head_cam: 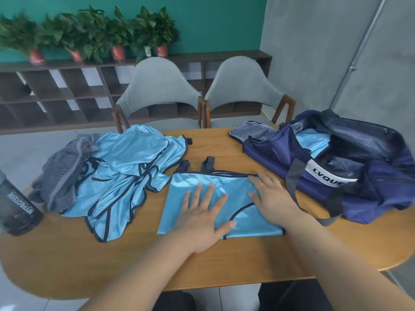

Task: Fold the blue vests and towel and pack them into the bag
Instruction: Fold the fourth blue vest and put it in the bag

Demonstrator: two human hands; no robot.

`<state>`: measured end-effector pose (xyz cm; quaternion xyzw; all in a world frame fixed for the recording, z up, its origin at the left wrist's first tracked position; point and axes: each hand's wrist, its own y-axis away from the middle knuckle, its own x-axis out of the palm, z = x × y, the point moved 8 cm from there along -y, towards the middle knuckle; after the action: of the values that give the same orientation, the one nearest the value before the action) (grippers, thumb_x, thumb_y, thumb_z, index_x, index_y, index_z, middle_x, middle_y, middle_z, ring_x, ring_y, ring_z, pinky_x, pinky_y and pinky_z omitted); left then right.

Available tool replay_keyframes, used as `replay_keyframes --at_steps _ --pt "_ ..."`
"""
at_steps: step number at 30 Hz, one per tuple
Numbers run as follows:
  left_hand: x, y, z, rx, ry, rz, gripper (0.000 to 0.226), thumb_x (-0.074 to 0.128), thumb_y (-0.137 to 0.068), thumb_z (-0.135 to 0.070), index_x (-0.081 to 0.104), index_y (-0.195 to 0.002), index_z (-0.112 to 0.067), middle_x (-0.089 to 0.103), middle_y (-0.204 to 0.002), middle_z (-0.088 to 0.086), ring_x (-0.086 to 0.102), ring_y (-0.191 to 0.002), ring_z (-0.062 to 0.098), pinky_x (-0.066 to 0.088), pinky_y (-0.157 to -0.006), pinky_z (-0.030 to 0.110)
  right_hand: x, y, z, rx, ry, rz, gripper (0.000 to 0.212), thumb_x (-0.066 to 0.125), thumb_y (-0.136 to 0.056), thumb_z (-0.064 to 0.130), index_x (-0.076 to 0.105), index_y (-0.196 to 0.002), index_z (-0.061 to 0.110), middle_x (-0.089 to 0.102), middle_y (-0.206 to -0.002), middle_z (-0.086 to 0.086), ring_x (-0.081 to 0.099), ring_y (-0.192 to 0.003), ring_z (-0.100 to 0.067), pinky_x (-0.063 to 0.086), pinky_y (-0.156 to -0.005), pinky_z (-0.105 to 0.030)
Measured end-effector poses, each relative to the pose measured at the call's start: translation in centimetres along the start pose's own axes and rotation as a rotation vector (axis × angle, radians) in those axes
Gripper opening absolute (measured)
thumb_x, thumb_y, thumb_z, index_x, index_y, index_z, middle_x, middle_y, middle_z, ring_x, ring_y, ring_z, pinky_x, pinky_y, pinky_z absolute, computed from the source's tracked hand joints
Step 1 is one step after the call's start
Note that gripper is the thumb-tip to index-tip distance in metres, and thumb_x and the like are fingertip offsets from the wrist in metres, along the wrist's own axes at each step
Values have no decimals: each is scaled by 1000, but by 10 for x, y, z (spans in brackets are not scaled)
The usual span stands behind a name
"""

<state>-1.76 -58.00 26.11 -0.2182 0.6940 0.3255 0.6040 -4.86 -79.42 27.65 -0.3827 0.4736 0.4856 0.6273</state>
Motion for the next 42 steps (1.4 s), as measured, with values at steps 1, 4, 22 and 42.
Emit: replay_keyframes --at_steps 1,4,22,42 --pt "-2 -2 4 40 -6 8 83 4 -91 -89 -20 -160 -50 -37 -168 -5 -41 -151 26 -14 -126 56 -3 -1 -5 -2 -24 -3 57 41 -110 43 28 -163 29 18 -172 -2 12 -158 -28 19 -128 -46" --pt "-9 -4 19 155 -22 10 79 12 -96 -85 -18 -161 -50 -36 -168 -9 -41 -151 19 -12 -128 52 -16 4 -16 14 -153 -107 48 41 -111 30 40 -159 24 36 -165 -4 27 -152 -28 24 -125 -38" --pt "-13 39 -102 410 41 -138 80 32 -101 -74 20 -166 -30 6 -175 -7 -13 -161 16 -4 -131 46 -9 10 -38 143 -345 -354 40 63 -99 35 66 -133 13 56 -139 -2 47 -136 -19 33 -113 -27" --pt "-19 50 -142 389 -103 -473 17 73 -77 -15 68 -89 -25 57 -94 -2 52 -81 22 47 -60 33 -27 32 -40 162 -620 -420 30 80 -85 24 64 -108 35 66 -97 13 62 -89 0 47 -78 -16"
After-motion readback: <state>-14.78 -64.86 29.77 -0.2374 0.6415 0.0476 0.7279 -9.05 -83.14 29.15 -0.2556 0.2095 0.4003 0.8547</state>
